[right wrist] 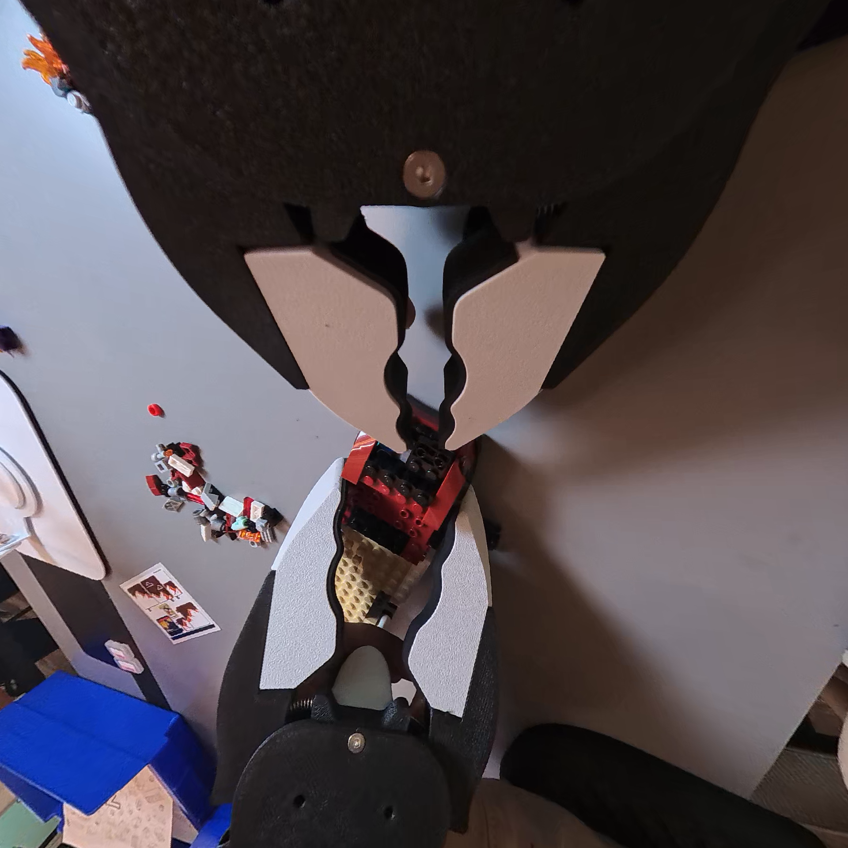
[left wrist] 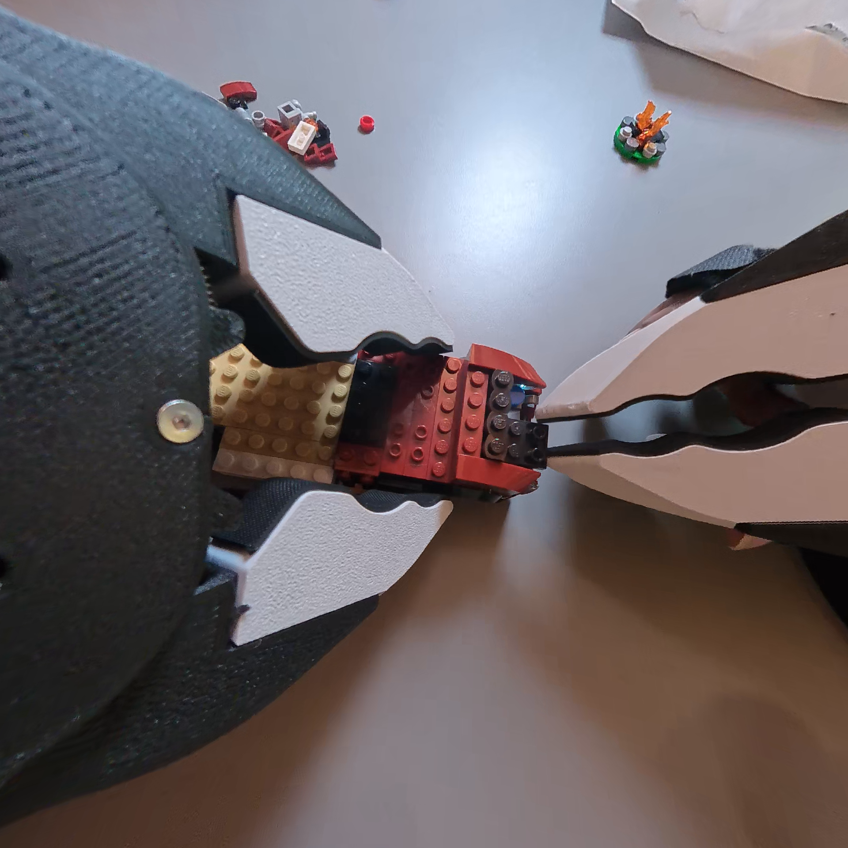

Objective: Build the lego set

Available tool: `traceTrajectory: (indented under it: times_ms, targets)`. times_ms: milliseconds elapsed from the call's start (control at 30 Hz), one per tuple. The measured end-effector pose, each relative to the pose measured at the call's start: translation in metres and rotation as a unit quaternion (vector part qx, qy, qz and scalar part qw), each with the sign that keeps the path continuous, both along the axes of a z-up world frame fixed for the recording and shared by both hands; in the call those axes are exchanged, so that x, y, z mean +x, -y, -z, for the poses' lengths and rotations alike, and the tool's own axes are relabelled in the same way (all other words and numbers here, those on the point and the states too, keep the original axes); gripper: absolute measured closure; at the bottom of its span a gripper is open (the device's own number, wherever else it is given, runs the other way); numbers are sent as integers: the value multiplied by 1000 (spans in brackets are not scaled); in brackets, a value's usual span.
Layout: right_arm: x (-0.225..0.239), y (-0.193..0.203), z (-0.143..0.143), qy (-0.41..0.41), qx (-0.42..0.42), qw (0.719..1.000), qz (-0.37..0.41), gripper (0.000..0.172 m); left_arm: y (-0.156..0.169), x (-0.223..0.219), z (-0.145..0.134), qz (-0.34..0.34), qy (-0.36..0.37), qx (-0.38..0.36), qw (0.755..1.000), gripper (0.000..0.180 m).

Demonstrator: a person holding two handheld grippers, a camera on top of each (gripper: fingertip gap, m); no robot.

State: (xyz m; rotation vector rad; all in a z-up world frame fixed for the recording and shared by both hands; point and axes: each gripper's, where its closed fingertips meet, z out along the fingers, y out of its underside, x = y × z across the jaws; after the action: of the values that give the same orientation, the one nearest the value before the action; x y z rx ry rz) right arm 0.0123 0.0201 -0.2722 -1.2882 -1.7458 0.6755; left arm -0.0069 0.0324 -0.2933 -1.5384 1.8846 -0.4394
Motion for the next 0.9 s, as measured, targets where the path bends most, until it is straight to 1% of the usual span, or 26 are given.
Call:
traceTrajectory:
  times_ms: [300, 600, 900]
  targets:
    - [-1, -1, 1, 3, 5, 1000, 7, 162, -1, 0, 0, -5, -5, 2, 1000, 123]
    - [-1, -3, 2, 7, -1, 999, 38, 162, -2, 0, 0, -11, -2, 0, 1000, 123]
    - [-2, -3, 1, 8, -4, 999, 43, 162, -2, 0, 1, -7, -6, 2, 1000, 123]
